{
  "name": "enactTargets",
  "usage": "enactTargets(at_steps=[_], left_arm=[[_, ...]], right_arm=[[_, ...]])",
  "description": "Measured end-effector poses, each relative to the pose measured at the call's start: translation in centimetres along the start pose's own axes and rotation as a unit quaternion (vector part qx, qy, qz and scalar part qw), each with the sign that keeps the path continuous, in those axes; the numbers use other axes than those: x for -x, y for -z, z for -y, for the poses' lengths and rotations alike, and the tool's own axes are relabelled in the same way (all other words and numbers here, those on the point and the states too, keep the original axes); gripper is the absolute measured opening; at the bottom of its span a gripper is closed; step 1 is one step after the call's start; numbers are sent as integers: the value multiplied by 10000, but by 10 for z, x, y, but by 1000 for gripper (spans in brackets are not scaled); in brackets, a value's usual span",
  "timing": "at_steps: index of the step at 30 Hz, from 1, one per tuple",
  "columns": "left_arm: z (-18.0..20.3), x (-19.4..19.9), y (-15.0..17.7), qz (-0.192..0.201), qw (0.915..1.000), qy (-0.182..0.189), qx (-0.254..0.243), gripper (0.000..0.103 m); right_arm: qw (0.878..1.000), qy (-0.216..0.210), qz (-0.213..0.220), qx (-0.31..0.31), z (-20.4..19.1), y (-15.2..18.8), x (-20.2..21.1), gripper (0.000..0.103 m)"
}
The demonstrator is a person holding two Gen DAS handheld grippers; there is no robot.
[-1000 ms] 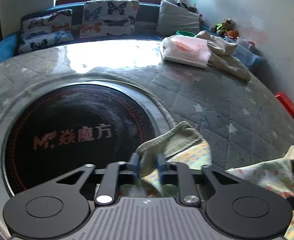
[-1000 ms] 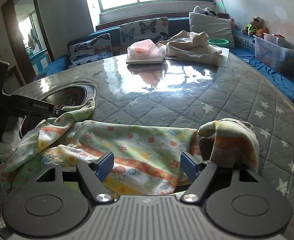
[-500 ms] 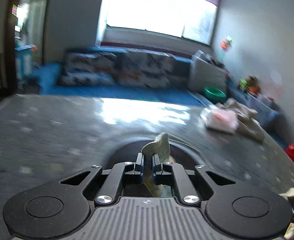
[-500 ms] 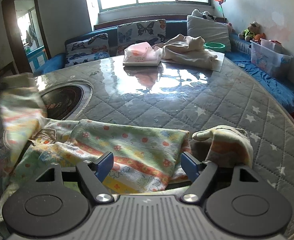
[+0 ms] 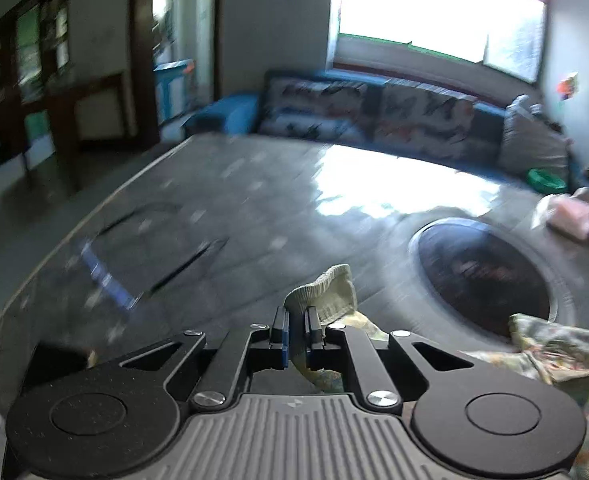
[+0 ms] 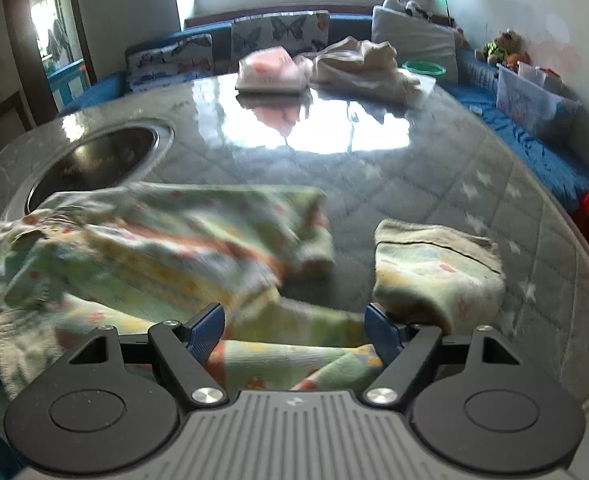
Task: Fold clothes
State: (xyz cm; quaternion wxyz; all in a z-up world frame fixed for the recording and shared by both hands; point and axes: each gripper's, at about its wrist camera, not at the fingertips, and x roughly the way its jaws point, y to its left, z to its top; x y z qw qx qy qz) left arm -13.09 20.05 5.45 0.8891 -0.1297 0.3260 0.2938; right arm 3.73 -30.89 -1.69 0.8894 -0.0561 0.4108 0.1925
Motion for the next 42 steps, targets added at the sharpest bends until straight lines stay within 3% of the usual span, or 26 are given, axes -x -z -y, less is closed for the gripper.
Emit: enactTargets(at_steps=[5, 7, 11, 15, 21, 29, 33, 38, 40, 42], left_arm=[[-12, -18, 12, -498, 9985, -226, 78, 9], [-11, -22, 13, -619, 9978, -234, 16, 15], [-10, -20, 8, -585, 9977, -316, -100, 39], [-3, -13, -4, -324, 9991, -162, -210, 46], [48, -15, -10, -266, 9941, 837, -644, 49], [132, -42, -8, -606, 9685, 2023, -1318, 58], [165, -61, -8, -725, 9573, 2283, -1616, 68], [191, -84, -2, -1011, 9461, 2458, -1852, 70], [196, -87, 1, -1074, 9425, 2510, -1925, 69], [200, -91, 2, -1123, 9399, 2553, -1971, 58]], right_arm=[[10000, 16, -9, -60, 10, 5, 5, 79], [9998, -62, 15, -181, 14, 2, 7, 79], [9992, -218, 160, -300, 16, -11, 8, 79], [9981, -393, 288, -374, 15, -34, -4, 76], [9963, -629, 267, -513, 12, -64, -38, 70], [9966, -625, 57, -527, 11, -80, -72, 62], [9967, -656, 33, -479, 8, -82, -76, 53], [9968, -702, -8, -386, 5, -84, -77, 36], [9968, -694, -19, -403, 6, -85, -77, 30], [9969, -653, -14, -447, 7, -86, -77, 19]])
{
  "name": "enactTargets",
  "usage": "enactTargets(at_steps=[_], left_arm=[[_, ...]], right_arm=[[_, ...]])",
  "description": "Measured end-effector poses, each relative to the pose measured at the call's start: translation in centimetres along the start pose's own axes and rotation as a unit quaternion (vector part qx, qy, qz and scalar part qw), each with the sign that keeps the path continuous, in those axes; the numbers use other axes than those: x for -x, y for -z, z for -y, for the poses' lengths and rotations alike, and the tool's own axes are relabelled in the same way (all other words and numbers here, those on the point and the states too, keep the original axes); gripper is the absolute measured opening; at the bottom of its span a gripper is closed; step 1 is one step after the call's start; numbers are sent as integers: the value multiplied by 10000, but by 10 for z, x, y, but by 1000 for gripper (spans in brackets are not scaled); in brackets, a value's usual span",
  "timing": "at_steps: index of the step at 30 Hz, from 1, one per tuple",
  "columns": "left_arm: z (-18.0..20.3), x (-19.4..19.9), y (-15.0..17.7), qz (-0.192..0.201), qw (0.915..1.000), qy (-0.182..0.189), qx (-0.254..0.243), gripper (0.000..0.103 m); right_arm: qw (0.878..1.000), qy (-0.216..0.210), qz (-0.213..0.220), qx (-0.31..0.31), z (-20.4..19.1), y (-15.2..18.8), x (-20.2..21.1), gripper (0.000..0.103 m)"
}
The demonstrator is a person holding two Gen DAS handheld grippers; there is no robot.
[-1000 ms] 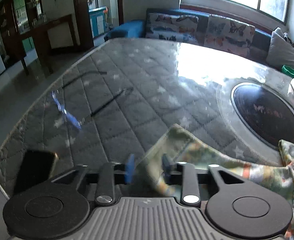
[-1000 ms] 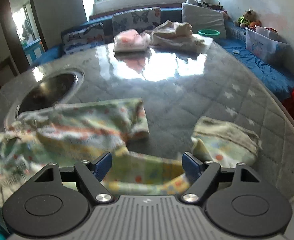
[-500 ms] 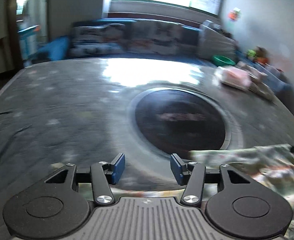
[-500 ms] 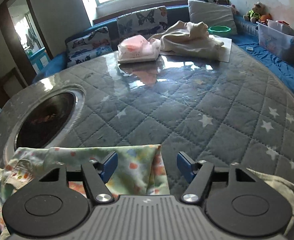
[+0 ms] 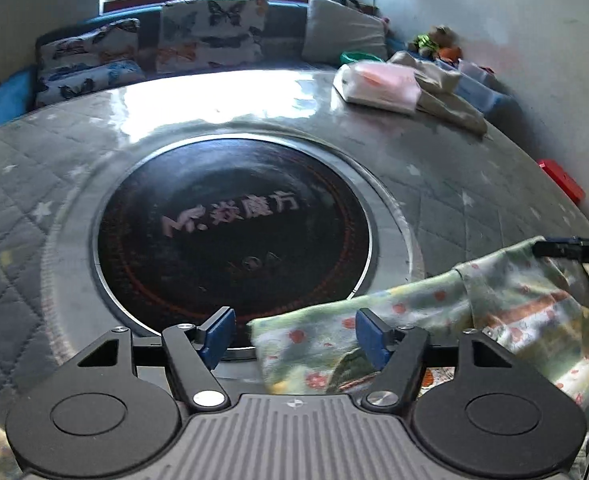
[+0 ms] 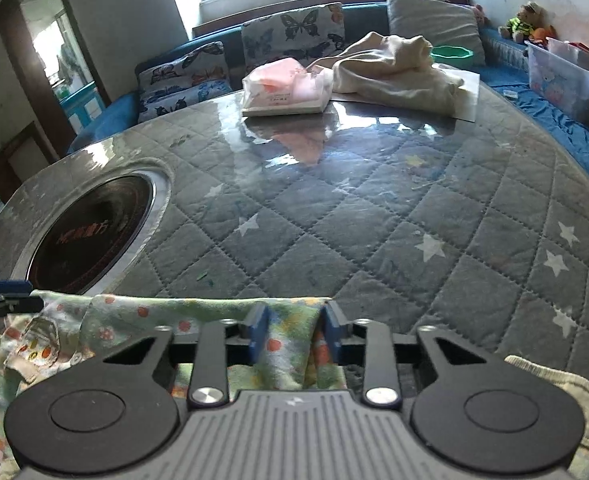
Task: Fold clothes
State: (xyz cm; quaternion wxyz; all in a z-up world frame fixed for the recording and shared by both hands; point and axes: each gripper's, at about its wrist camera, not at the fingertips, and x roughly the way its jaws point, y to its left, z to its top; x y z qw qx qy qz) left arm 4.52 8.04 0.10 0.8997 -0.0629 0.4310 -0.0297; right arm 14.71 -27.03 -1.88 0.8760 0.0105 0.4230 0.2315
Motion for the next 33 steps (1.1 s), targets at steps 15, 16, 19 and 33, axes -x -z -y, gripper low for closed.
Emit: enactTargets(at_steps=[15, 16, 19, 33], left_arm=[[-13, 61, -6, 1201, 9884, 924, -97, 12], [-11, 68, -1, 1268, 9865, 1011, -217, 12], [-4, 86, 17, 1425, 9800, 1243, -616, 12], [69, 75, 90, 664, 9458, 2304, -2192, 12]], right_arm=[[9937, -756, 830, -44, -8, -11, 49, 3], [9926, -842, 877, 14, -10, -8, 56, 2], [9901, -1076, 885, 184, -18, 5, 77, 2], [9978, -482, 445, -106, -11, -12, 31, 46]])
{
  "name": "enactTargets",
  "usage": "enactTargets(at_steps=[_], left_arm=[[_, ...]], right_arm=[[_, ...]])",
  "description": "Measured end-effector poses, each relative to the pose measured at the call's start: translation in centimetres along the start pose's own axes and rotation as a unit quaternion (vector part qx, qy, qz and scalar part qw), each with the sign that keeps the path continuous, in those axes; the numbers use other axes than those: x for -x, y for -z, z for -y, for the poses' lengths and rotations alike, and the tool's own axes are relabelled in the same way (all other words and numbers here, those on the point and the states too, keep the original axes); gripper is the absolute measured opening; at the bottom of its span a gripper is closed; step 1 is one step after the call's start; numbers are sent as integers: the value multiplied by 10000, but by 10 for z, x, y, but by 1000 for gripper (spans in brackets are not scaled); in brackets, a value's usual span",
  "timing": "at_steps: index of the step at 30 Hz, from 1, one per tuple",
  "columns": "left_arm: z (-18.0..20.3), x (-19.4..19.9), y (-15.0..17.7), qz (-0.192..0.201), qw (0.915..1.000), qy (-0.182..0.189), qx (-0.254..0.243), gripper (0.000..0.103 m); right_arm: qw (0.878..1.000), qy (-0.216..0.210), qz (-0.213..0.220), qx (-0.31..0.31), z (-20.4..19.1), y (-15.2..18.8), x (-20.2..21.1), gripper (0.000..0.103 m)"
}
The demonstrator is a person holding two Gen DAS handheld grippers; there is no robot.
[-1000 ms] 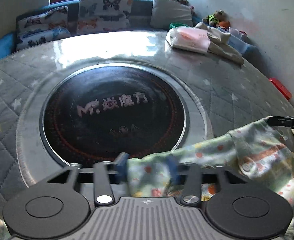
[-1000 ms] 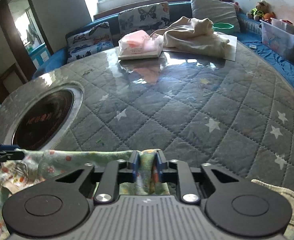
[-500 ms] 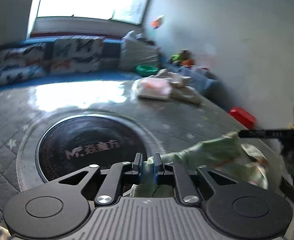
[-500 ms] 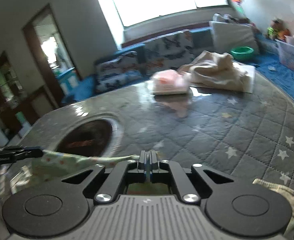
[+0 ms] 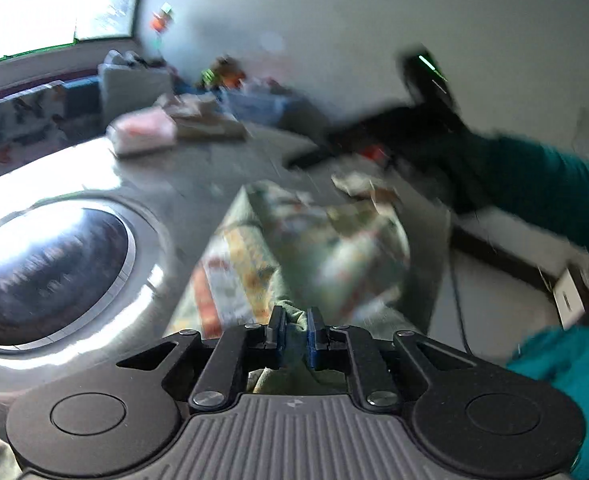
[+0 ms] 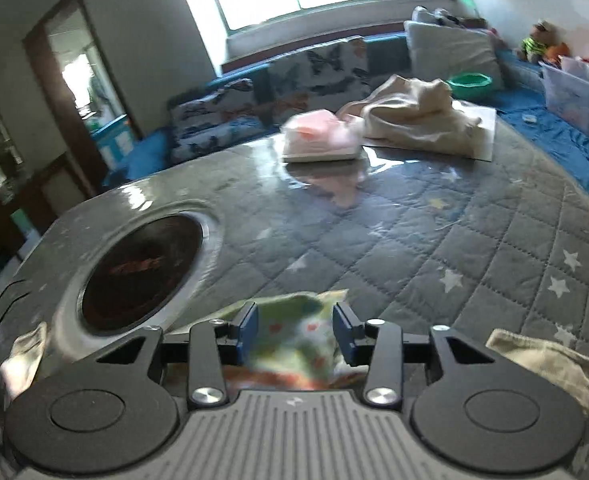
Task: Fold clothes
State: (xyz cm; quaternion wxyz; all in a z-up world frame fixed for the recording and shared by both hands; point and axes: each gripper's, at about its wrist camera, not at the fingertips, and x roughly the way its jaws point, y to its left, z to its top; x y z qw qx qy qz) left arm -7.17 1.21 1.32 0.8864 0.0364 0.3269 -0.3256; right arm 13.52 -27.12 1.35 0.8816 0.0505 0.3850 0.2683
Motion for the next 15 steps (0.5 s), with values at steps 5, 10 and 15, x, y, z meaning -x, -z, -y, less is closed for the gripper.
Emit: enactTargets(at_steps=[5, 10, 15], left_arm=[[4, -12, 12, -270, 9996, 87, -10, 13], [-1, -13, 14, -282, 9995, 88, 121, 15], [-2, -2, 9, -153, 9997, 122, 127, 20]], right_arm=[[9989, 149, -179, -398, 13, -11, -39, 53], [9978, 74, -437, -486, 17, -10, -58, 33], [9988, -85, -473, -47, 3, -2, -40, 7]])
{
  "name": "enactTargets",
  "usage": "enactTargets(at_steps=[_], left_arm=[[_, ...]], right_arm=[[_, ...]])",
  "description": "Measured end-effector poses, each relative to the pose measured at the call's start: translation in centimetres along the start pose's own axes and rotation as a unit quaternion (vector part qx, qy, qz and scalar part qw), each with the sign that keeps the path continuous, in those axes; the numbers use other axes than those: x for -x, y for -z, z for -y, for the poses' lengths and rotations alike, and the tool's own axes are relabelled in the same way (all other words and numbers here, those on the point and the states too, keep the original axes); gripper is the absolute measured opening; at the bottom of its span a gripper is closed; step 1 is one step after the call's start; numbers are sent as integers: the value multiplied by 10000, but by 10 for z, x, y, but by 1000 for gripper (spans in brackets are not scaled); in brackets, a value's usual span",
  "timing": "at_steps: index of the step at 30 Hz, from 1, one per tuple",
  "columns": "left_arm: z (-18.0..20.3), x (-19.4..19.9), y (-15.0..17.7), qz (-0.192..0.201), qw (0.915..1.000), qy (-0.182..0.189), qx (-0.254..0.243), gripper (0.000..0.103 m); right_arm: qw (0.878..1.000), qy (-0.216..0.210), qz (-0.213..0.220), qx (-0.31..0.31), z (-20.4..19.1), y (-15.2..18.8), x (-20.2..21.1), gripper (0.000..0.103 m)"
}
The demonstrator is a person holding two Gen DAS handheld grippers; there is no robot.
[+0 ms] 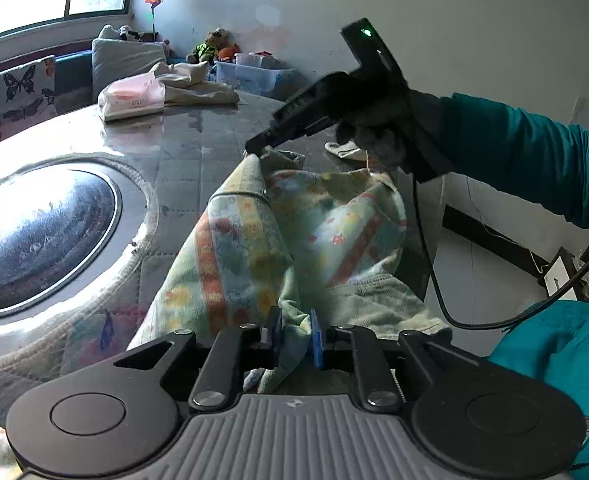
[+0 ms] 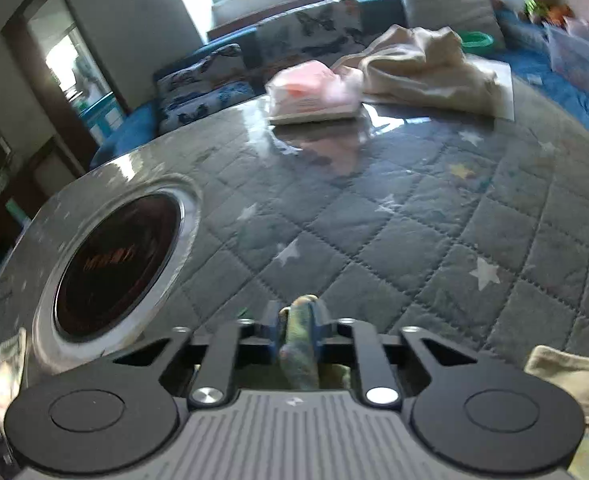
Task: Fold clothes
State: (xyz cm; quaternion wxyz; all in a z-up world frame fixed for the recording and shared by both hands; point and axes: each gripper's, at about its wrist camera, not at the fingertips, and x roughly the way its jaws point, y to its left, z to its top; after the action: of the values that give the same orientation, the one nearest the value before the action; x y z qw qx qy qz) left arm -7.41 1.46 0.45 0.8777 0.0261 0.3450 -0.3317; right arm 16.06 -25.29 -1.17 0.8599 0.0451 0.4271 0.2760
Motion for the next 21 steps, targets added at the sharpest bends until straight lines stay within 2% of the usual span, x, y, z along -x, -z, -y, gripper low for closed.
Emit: enactTargets(at_steps=[3, 4, 6, 9, 11, 14, 19, 21], left_arm=[[-2, 15, -11, 258, 9997, -53, -6, 34], [-5, 20, -17, 390, 9992, -107, 40, 44], [-11, 29, -29, 640, 9975, -235, 163, 46], [-24, 20, -47, 710, 9949, -477, 533, 53], [-31, 2, -57, 528, 9941, -565, 759, 53], [-39, -35, -71, 85, 9915, -789, 1034, 53], [-56, -73, -83, -302, 9867, -698, 1433, 54], [-62, -84, -85, -442, 9845, -661, 1564, 54]], right_arm=[[9998, -117, 118, 66, -4, 6, 19, 5], [9997, -158, 150, 124, -5, 8, 26, 4], [9994, -215, 132, 240, -9, 13, 36, 2], [9984, -233, 69, 513, -19, 27, 47, 2], [9977, -209, 45, 638, -24, 35, 52, 2], [9985, -194, 44, 506, -22, 40, 55, 5], [9994, -273, 146, 165, -15, 45, 59, 13], [9992, -362, 107, 134, -15, 50, 60, 32]])
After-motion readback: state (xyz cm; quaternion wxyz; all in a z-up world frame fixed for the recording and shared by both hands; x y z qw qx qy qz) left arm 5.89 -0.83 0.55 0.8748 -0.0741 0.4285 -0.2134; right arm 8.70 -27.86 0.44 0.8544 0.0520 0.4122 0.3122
